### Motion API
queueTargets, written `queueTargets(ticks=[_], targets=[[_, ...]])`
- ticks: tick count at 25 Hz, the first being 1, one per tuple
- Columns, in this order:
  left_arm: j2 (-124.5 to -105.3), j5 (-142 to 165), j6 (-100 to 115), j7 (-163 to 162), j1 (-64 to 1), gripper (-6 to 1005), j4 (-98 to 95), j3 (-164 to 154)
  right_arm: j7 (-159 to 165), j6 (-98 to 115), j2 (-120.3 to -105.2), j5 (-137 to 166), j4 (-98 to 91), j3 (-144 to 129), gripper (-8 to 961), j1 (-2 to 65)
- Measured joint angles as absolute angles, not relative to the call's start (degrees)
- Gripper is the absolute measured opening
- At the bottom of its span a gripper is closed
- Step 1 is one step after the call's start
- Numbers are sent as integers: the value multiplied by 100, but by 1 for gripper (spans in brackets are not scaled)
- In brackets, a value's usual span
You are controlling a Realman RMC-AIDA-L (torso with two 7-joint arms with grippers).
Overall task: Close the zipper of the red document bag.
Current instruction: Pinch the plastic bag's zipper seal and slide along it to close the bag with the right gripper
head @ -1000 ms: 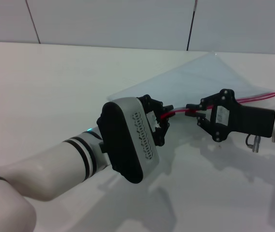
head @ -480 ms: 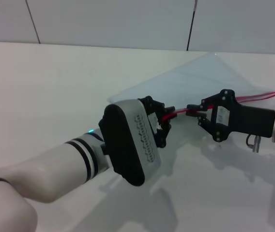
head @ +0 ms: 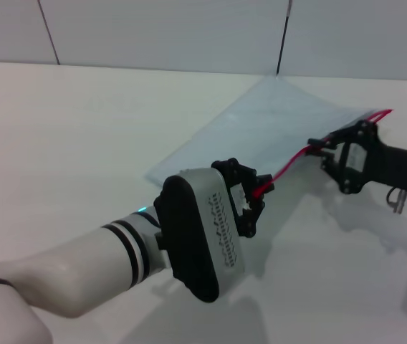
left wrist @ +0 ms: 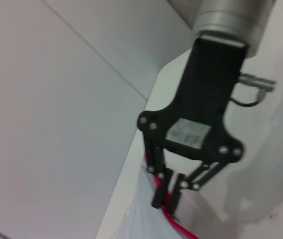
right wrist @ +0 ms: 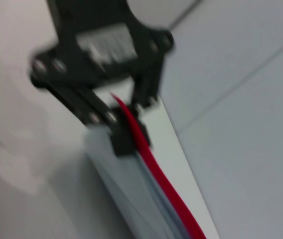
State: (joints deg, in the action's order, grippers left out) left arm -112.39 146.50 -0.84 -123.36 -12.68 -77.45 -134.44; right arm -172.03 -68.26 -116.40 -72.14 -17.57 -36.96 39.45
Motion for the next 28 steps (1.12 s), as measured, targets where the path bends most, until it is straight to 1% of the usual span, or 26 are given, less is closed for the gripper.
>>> queueTargets(ticks=[10, 20, 24, 28], targets=[[-11123, 14652, -83, -12331, -1232, 45, -7883, -13700, -17200, -5891, -11633, -7295, -1875, -3089, 76, 3944], [-11118, 14651, -80, -12325, -1240, 46, -7875, -13772, -17200, -4747, -11658, -7296, -1836, -1513, 96, 4163], [-11117, 14651, -164, -12322, -1240, 45, -7800, -13773, -17200, -4715, -11656, -7301, -1832, -803, 104, 4195], [-11179, 14651, -759, -12322, -1236, 34, -7521, -13773, -17201, -4918, -11653, -7653, -1748, -244, 113, 4156]])
